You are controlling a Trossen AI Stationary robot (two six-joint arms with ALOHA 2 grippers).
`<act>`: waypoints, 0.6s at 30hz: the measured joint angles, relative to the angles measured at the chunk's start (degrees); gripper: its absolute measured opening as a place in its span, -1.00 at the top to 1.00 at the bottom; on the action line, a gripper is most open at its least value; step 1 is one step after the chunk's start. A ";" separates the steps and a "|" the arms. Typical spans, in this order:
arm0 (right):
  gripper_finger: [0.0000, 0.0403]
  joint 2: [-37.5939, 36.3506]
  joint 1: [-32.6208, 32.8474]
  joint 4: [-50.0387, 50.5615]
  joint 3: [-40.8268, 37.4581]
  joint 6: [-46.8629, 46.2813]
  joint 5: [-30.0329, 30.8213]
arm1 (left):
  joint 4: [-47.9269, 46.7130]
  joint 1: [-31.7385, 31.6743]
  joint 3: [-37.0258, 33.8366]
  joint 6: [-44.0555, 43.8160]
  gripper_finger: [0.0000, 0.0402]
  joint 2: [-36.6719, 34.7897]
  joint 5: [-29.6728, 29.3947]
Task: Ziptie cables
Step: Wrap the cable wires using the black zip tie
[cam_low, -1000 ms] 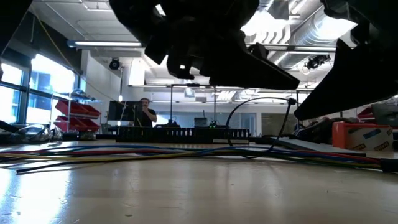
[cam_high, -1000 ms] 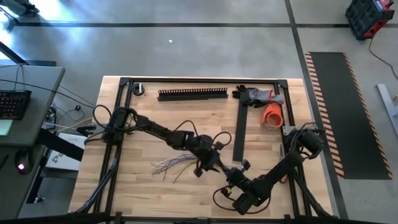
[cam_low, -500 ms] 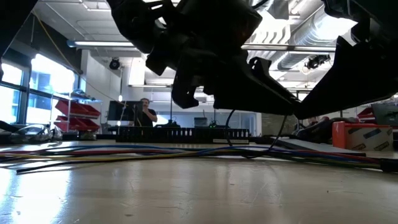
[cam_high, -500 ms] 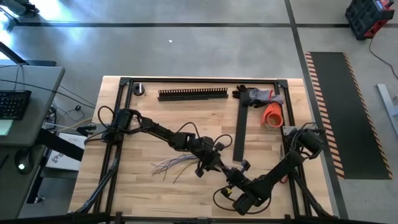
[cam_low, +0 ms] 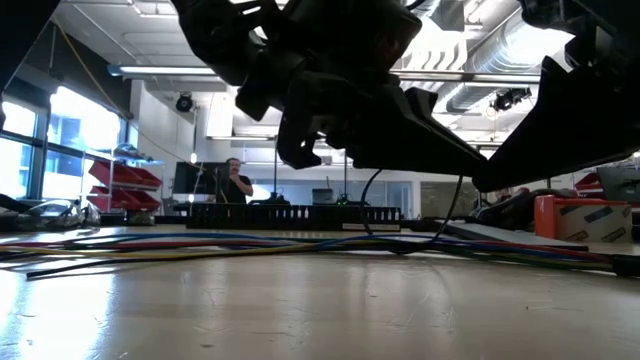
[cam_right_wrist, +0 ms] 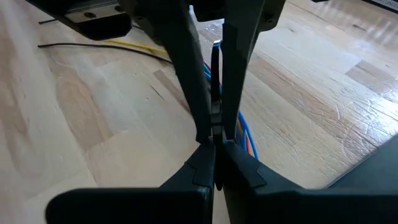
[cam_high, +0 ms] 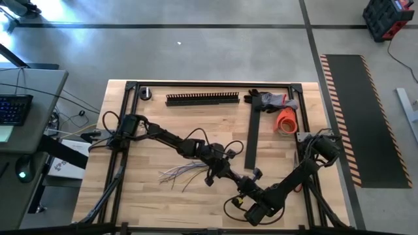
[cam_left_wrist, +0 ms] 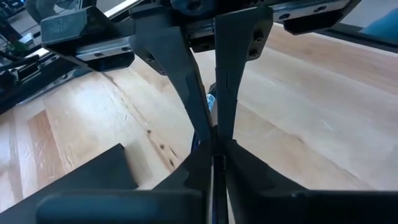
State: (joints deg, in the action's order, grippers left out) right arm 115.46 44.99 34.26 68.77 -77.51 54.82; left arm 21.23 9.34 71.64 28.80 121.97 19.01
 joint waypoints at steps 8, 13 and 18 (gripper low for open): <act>1.00 0.00 0.87 -0.39 0.00 -2.48 0.27 | -1.58 -0.81 -0.27 -1.08 0.98 -0.77 2.53; 1.00 0.29 4.08 0.90 -0.26 -9.03 2.43 | -1.75 -2.60 -2.76 -1.24 0.99 -3.38 3.31; 1.00 3.76 5.74 0.32 -0.26 -15.34 -1.41 | -1.71 -3.89 -4.69 -2.19 1.00 -4.17 5.84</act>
State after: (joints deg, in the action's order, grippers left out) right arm 119.22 50.73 34.59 68.51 -92.86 53.41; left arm 19.53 5.45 66.95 26.60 117.80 24.85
